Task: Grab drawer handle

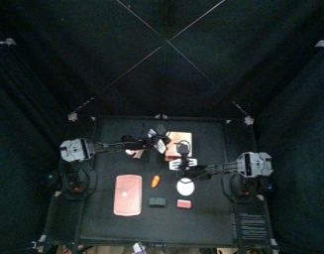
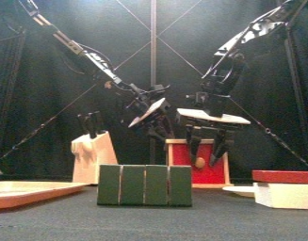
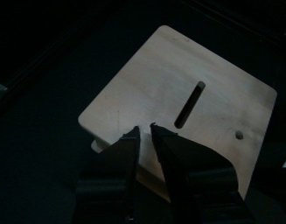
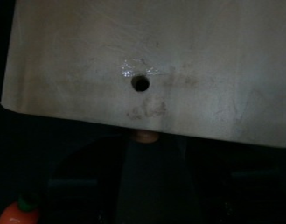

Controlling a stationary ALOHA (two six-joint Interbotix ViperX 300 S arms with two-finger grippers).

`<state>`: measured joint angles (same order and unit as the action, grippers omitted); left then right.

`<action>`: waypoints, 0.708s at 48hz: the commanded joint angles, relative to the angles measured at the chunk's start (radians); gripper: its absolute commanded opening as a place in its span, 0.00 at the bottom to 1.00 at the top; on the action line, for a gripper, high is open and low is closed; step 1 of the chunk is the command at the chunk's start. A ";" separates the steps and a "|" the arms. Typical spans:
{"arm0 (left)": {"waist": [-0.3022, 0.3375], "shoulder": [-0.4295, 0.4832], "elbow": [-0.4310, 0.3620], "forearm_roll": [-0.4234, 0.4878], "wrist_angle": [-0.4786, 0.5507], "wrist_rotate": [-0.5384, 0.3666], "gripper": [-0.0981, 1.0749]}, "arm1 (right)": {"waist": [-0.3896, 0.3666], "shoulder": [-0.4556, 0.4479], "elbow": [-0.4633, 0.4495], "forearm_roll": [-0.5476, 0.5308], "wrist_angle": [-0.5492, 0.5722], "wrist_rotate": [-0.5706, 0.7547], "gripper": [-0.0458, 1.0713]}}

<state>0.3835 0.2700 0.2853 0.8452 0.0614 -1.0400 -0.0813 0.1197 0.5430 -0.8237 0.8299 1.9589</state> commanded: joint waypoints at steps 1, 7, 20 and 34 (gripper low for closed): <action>-0.003 -0.006 -0.008 0.000 0.002 -0.002 0.62 | -0.008 -0.011 -0.031 -0.002 0.020 0.002 0.78; -0.003 -0.006 -0.005 0.000 0.002 -0.002 0.62 | -0.009 -0.003 -0.031 0.008 0.029 0.000 0.78; -0.003 -0.009 0.006 -0.008 0.002 -0.002 0.62 | -0.012 -0.020 0.023 0.040 0.032 -0.002 0.75; -0.003 -0.011 0.006 -0.009 0.002 -0.002 0.62 | -0.029 -0.061 0.060 0.018 0.009 -0.011 0.70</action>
<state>0.3774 0.2684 0.2961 0.8360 0.0598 -1.0400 -0.0982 0.0997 0.6105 -0.7900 0.8422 1.9543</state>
